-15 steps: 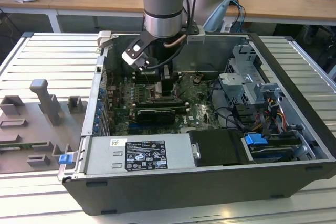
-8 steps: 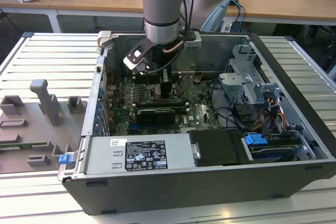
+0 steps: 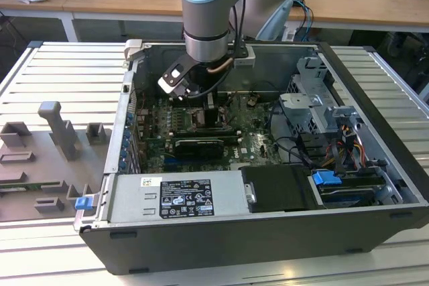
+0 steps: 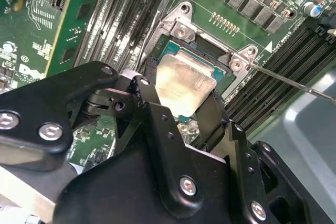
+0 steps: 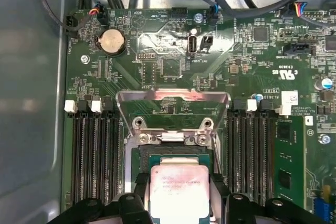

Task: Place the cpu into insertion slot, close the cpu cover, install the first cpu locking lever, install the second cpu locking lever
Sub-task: 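Place the cpu into insertion slot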

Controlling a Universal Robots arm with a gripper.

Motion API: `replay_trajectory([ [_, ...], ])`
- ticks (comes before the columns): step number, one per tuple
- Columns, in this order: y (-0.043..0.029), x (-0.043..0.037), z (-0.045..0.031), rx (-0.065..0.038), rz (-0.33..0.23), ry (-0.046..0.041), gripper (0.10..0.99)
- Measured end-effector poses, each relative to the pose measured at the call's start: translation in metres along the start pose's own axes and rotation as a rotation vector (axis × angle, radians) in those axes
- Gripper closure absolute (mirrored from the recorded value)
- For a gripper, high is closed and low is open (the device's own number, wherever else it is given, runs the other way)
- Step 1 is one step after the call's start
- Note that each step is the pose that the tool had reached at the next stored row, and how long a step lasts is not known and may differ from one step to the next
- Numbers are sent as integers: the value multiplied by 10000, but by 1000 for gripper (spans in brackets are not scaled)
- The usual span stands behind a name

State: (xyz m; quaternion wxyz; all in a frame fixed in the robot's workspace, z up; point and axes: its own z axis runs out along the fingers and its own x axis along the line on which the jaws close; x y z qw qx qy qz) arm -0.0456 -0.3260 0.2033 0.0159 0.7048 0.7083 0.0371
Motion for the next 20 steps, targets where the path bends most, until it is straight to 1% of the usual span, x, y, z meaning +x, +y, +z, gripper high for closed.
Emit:
replay_trajectory([
  [1,17,10,9,36,1,1,545],
  [2,21,15,13,49,2,2,545],
  [8,19,50,59,113,1,-3,545],
  [13,18,53,67,124,5,10,545],
  [14,19,53,68,122,5,8,533],
  [15,19,52,68,123,5,5,471],
  [20,20,52,51,123,5,24,471],
])
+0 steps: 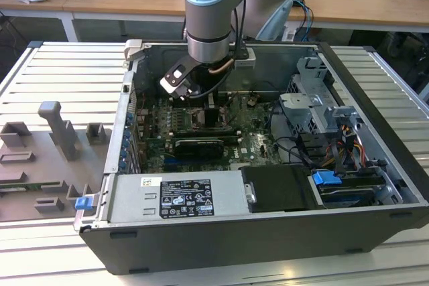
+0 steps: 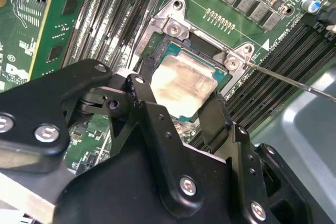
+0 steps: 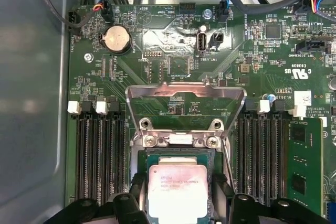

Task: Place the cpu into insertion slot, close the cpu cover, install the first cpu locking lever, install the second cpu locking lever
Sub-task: 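Place the cpu into insertion slot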

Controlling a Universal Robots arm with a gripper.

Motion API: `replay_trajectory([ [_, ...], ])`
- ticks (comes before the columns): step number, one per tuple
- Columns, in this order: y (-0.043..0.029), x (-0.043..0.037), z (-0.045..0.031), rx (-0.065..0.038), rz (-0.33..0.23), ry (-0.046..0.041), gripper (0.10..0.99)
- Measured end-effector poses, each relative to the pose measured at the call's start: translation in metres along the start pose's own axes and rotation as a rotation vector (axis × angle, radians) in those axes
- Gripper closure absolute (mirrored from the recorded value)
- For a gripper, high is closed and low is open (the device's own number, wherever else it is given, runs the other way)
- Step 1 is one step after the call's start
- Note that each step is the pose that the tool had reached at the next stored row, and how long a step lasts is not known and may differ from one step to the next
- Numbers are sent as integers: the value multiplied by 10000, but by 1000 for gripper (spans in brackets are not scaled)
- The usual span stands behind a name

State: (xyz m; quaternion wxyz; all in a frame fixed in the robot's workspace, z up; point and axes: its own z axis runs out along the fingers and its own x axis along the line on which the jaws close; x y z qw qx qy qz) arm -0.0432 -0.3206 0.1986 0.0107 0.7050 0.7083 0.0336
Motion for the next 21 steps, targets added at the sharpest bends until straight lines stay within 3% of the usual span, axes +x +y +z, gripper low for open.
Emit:
replay_trajectory([
  [2,0,-6,-2,2,3,-3,549],
  [7,0,-9,-1,-12,399,-24,549],
  [14,-1,-9,-2,-10,374,-26,537],
  [15,-1,-9,-2,-10,372,-26,475],
  [21,1,-9,-22,-10,372,-25,475],
])
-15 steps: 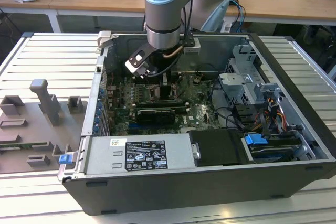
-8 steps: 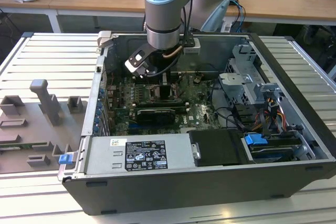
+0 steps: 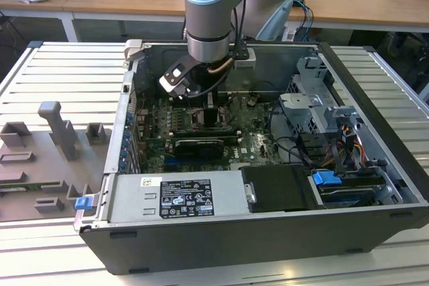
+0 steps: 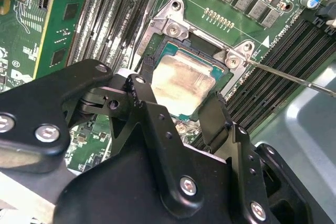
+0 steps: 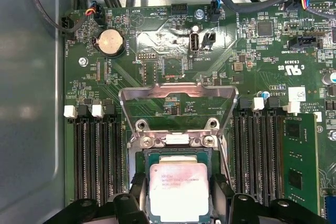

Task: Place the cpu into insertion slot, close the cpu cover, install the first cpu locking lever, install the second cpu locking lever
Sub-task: 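Place the cpu into insertion slot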

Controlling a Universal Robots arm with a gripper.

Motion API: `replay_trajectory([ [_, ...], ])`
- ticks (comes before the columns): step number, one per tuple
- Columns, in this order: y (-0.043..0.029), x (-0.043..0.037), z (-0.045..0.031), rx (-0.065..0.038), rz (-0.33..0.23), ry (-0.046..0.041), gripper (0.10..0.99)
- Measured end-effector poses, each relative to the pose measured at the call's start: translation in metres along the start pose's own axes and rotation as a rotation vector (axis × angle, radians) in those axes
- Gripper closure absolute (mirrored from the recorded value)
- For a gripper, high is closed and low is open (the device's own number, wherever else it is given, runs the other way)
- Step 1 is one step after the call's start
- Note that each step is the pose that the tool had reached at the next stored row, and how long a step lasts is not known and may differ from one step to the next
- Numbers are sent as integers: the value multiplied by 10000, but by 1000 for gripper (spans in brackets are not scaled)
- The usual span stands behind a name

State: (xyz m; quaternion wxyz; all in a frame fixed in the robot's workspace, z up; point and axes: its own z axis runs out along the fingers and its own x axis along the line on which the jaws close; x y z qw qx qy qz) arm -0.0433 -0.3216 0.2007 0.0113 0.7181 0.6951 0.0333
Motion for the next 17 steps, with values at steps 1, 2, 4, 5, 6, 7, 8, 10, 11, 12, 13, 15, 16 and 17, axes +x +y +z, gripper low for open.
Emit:
replay_trajectory([
  [1,0,0,-7,0,0,0,475],
  [2,1,1,-17,3,0,0,475],
  [4,2,1,-35,5,0,0,475],
  [5,3,2,-44,7,0,0,475],
  [6,3,2,-50,9,0,-1,475],
  [7,4,2,-60,10,0,0,475],
  [8,4,2,-66,13,0,0,486],
  [10,5,3,-74,14,0,2,553],
  [11,6,3,-74,15,0,3,620],
  [12,5,3,-76,18,2,0,678],
  [13,7,3,-77,22,1,0,737],
  [15,8,3,-79,30,4,-2,859],
  [16,8,3,-81,33,4,-3,922],
  [17,9,3,-83,34,4,-2,980],
])
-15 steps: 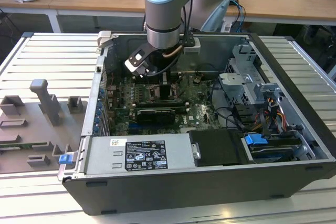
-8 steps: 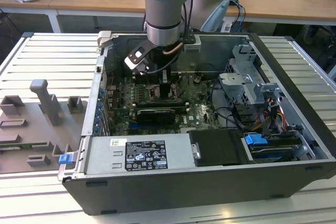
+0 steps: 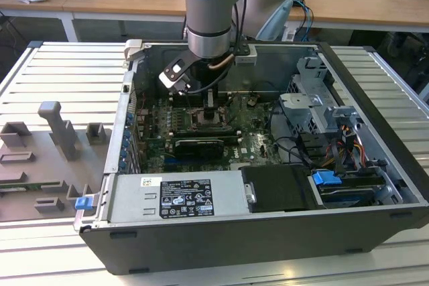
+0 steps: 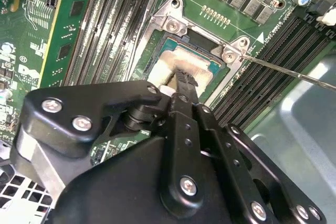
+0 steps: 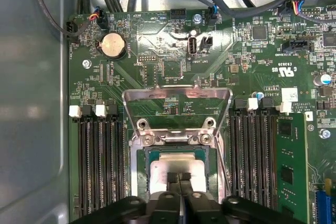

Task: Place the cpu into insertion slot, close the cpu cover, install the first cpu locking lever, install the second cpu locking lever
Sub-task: 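Place the cpu into insertion slot, then close the cpu cover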

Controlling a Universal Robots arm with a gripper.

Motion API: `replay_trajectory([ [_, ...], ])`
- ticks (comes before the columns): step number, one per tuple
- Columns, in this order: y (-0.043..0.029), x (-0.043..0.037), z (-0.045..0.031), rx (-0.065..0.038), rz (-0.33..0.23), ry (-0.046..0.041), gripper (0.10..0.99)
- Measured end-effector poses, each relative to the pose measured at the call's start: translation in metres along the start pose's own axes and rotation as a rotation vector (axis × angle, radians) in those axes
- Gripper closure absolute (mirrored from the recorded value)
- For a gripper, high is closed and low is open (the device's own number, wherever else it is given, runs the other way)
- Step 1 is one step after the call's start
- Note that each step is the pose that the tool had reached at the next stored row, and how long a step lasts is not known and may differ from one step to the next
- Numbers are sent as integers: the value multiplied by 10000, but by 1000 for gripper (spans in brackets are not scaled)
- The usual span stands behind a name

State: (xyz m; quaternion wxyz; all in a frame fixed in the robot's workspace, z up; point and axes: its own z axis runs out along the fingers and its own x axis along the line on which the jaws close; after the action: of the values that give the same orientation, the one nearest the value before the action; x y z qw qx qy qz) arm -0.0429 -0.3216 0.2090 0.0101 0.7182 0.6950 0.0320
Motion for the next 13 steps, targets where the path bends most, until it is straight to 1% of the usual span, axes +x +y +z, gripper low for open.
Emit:
replay_trajectory([
  [4,1,0,-11,2,0,2,980],
  [8,4,1,-41,31,2,0,980],
  [13,6,2,-67,37,1,-1,980],
])
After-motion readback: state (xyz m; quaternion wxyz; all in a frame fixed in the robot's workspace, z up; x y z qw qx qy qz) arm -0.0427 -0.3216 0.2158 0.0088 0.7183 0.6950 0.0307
